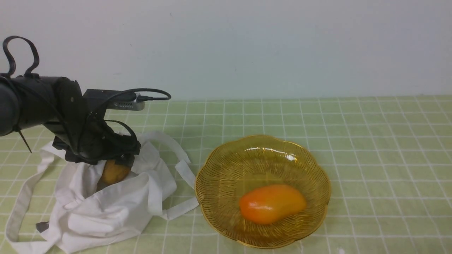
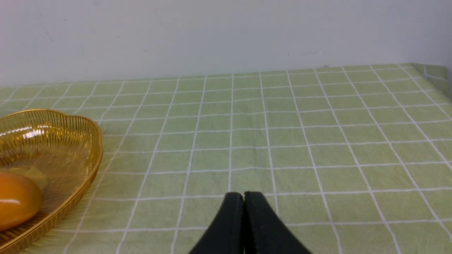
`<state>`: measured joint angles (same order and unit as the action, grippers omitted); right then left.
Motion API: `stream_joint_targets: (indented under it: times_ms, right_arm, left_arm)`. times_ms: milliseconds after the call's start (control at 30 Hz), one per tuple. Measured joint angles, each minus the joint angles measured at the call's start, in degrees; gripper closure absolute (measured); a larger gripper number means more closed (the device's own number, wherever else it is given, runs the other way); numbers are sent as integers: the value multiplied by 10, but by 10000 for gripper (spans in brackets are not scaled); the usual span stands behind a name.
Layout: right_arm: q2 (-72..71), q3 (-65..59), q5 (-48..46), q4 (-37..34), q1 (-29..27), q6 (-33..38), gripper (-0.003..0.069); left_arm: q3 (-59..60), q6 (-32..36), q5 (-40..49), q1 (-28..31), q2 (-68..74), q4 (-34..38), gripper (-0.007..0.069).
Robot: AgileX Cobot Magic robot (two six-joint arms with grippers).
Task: Take the fruit out of the bag on the green coffee tablecloth and place them on the plate.
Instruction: 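Reach into the cloth bag and grasp the kiwi with the left gripper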
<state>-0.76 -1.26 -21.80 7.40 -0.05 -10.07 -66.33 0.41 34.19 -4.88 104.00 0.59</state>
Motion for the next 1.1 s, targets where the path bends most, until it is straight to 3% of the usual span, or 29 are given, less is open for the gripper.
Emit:
stream_joint_targets:
  times_ms: [200, 467, 800, 1100]
  right_arm:
    - [0, 0, 0, 0, 0, 0, 669]
    - [0, 0, 0, 0, 0, 0, 669]
    - [0, 0, 0, 0, 0, 0, 669]
    - [0, 0, 0, 0, 0, 0, 669]
  left_arm:
    - [-29, 8, 41, -11, -1, 4, 25]
    - [-76, 31, 89, -73, -2, -9, 111]
    - [-77, -62, 133, -73, 39, -119, 119]
    - [-77, -84, 118, -56, 45, -137, 119]
